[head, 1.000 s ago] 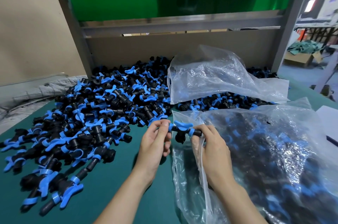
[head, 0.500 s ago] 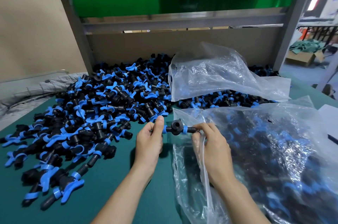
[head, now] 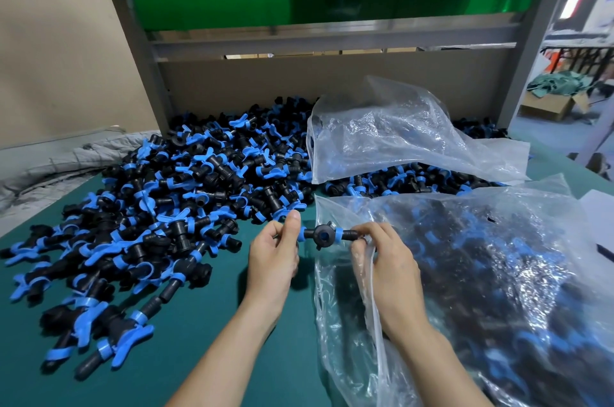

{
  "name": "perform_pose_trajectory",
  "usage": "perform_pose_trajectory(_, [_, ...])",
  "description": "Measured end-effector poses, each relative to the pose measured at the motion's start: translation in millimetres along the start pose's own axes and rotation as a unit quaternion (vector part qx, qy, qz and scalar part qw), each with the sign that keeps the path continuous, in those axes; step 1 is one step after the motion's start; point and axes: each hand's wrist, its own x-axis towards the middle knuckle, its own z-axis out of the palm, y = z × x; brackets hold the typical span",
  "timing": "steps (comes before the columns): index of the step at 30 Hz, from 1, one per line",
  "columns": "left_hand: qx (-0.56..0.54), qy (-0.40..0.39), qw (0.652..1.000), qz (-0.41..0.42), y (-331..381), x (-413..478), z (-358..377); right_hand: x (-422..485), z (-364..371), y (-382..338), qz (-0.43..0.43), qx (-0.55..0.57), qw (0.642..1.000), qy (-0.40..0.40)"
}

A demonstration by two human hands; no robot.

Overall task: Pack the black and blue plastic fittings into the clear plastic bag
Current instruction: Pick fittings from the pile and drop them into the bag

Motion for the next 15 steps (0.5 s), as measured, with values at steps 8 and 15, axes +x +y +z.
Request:
perform_pose_trajectory(8, [-0.009, 0.059, 0.998, -0.005, -0.4, 5.1, -6.3, -1.4, -4.4, -9.0, 0.013, 0.044, 0.999, 0.017])
perform_pose_trajectory(15, [-0.033, -0.002, 0.999, -0.002, 6.7, -3.1, 6.5, 5.4, -23.1, -36.7, -0.03, 0.065, 0.994, 0.084])
